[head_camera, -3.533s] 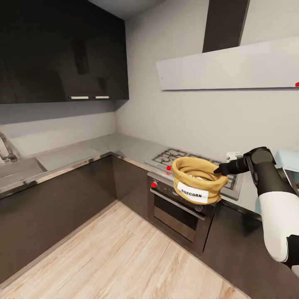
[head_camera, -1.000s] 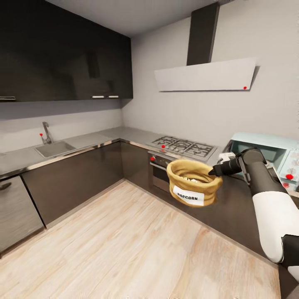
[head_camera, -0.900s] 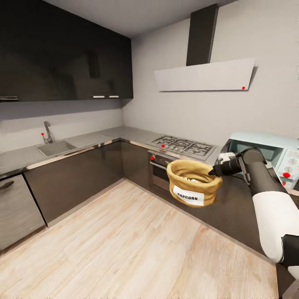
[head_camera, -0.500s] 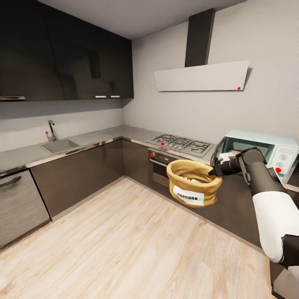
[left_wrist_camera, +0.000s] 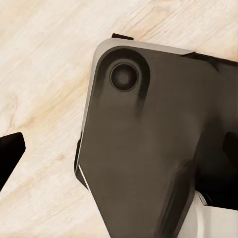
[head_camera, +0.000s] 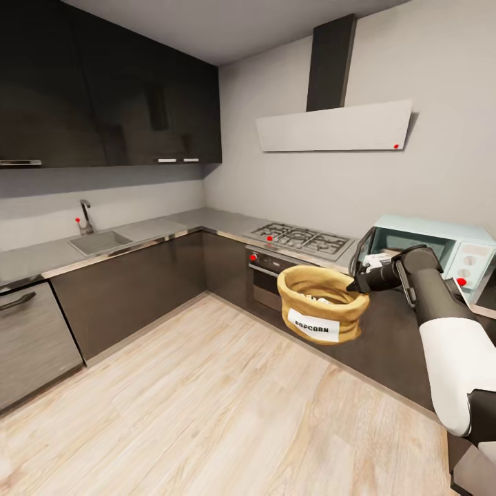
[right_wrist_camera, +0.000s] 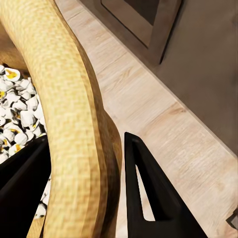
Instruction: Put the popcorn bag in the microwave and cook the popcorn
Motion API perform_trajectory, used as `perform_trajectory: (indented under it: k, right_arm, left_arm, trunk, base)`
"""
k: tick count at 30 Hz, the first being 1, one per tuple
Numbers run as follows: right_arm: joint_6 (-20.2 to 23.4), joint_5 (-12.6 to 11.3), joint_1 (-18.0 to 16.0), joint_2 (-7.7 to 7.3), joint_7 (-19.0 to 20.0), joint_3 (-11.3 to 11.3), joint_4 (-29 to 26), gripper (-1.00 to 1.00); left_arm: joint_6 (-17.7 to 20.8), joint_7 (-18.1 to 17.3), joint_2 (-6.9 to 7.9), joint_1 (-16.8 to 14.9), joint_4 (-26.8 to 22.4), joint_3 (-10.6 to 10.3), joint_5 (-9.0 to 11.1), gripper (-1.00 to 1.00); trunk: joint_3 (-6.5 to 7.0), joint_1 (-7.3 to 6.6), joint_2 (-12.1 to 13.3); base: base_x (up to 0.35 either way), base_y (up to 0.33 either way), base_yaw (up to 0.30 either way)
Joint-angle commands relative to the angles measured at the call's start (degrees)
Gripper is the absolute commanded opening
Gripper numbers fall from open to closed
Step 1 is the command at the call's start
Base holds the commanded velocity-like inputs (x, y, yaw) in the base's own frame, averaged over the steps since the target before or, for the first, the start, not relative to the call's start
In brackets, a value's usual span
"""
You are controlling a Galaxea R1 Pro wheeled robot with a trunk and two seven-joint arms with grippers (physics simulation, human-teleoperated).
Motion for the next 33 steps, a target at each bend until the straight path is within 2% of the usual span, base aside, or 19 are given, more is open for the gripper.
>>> perform_trajectory:
  k: [1, 11, 33]
  right_arm:
    - [0.2, 0.6, 0.2, -0.03, 0.5, -0.1, 0.0, -1.00]
    - [0.2, 0.7, 0.7, -0.64, 0.3, -0.2, 0.0, -1.00]
    - [0.2, 0.4, 0.7, -0.45, 0.0, -0.2, 0.6, -1.00]
  left_arm:
    - [-0.1, 0.0, -0.01, 0.0, 0.0, 0.1, 0.2, 1.00]
    - [-0.1, 0.0, -0.02, 0.0, 0.0, 0.1, 0.2, 1.00]
    - [-0.1, 0.0, 0.07, 0.0, 0.0, 0.1, 0.2, 1.00]
  trunk:
    - [-0.08, 0.01, -0.1]
    - [-0.08, 0.01, -0.1]
    - [0.09, 0.01, -0.1]
  base:
    - [0.000, 0.000, -0.072]
    - [0.000, 0.000, -0.263]
    - [0.000, 0.000, -0.283]
